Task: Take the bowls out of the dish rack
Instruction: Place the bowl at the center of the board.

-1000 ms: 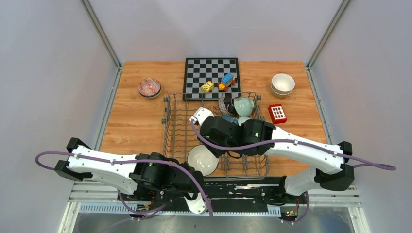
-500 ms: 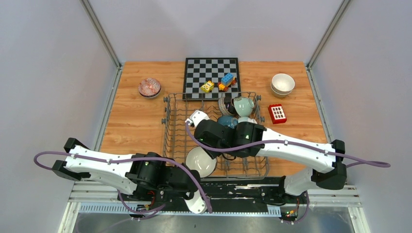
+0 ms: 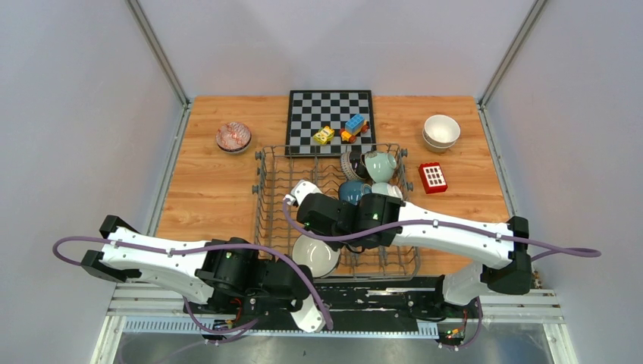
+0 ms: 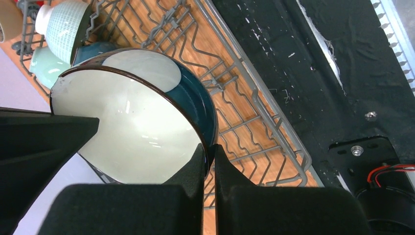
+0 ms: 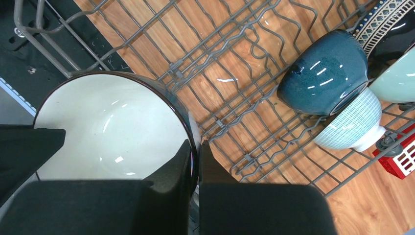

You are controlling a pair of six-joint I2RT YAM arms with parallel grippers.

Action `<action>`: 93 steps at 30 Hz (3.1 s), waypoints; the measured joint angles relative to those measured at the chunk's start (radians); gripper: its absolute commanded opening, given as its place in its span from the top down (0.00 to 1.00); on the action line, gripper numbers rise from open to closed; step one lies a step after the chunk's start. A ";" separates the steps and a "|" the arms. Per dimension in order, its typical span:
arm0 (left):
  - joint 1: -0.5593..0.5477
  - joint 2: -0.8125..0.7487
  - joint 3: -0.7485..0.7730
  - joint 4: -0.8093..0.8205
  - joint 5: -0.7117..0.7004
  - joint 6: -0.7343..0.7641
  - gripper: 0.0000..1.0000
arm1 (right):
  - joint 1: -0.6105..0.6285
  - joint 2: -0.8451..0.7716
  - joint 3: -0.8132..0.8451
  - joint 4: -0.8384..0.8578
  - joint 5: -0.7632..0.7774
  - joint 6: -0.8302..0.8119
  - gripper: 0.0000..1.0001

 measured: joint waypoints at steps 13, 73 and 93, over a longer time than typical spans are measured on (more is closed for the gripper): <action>-0.005 -0.002 0.003 0.071 -0.138 -0.123 0.00 | 0.000 -0.025 -0.003 0.000 0.101 -0.004 1.00; 0.505 0.337 0.317 0.137 -0.492 -1.763 0.54 | -0.335 -0.299 -0.243 0.110 0.196 0.277 1.00; 0.511 0.364 0.301 0.162 -0.467 -1.753 1.00 | -0.334 -0.289 -0.238 0.118 0.171 0.312 1.00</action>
